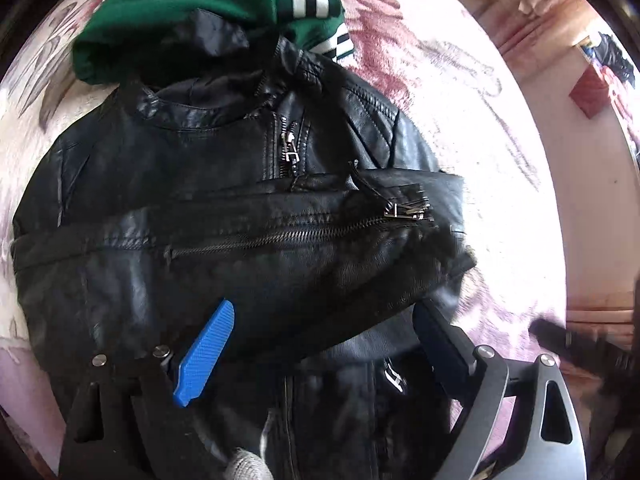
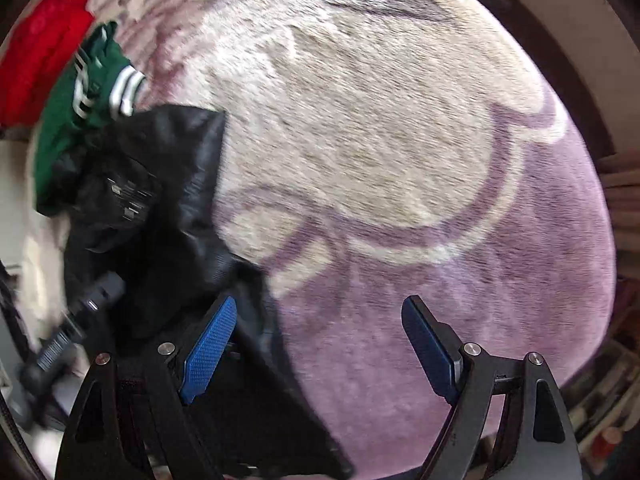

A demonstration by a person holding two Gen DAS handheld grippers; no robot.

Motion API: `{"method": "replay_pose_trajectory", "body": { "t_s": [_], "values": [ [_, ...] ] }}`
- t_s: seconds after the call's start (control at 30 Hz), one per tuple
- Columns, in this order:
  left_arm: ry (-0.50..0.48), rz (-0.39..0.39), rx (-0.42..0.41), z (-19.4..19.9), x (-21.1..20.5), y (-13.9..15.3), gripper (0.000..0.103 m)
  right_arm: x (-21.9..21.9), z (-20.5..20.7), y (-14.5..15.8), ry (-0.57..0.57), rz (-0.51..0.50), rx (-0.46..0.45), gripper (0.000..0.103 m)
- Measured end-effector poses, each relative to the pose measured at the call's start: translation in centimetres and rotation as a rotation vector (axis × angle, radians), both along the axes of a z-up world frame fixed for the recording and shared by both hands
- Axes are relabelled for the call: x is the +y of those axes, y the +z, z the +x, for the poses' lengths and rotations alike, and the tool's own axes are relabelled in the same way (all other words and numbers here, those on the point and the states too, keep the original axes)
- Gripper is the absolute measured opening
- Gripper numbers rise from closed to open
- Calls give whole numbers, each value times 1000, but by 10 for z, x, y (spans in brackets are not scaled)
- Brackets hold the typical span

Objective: Fold large clothes

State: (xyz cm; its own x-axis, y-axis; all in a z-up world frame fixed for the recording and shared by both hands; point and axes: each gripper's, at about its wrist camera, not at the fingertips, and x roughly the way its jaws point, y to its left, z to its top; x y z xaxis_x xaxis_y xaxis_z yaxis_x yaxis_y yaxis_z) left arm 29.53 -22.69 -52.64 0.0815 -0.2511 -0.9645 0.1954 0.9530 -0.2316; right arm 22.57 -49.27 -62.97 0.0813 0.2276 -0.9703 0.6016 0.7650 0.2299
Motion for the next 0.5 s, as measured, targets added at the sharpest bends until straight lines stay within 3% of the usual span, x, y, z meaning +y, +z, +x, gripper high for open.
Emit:
{"method": "replay_pose_trajectory", "body": {
  "t_s": [0.13, 0.23, 0.37, 0.43, 0.47, 0.5],
  "values": [
    [96, 25, -24, -11, 52, 29, 91, 18, 33, 18, 9, 154, -109, 87],
    [207, 87, -22, -13, 100, 32, 91, 55, 46, 16, 41, 219, -141, 87],
    [384, 298, -10, -4, 199, 11, 91, 95, 87, -18, 154, 227, -64, 85],
    [453, 347, -25, 5, 233, 5, 91, 109, 97, -32, 198, 252, -35, 71],
    [479, 374, -18, 11, 249, -2, 91, 121, 105, -36, 256, 194, -6, 62],
    [501, 383, -7, 17, 263, -10, 91, 128, 108, -38, 294, 143, 8, 32]
  ]
}}
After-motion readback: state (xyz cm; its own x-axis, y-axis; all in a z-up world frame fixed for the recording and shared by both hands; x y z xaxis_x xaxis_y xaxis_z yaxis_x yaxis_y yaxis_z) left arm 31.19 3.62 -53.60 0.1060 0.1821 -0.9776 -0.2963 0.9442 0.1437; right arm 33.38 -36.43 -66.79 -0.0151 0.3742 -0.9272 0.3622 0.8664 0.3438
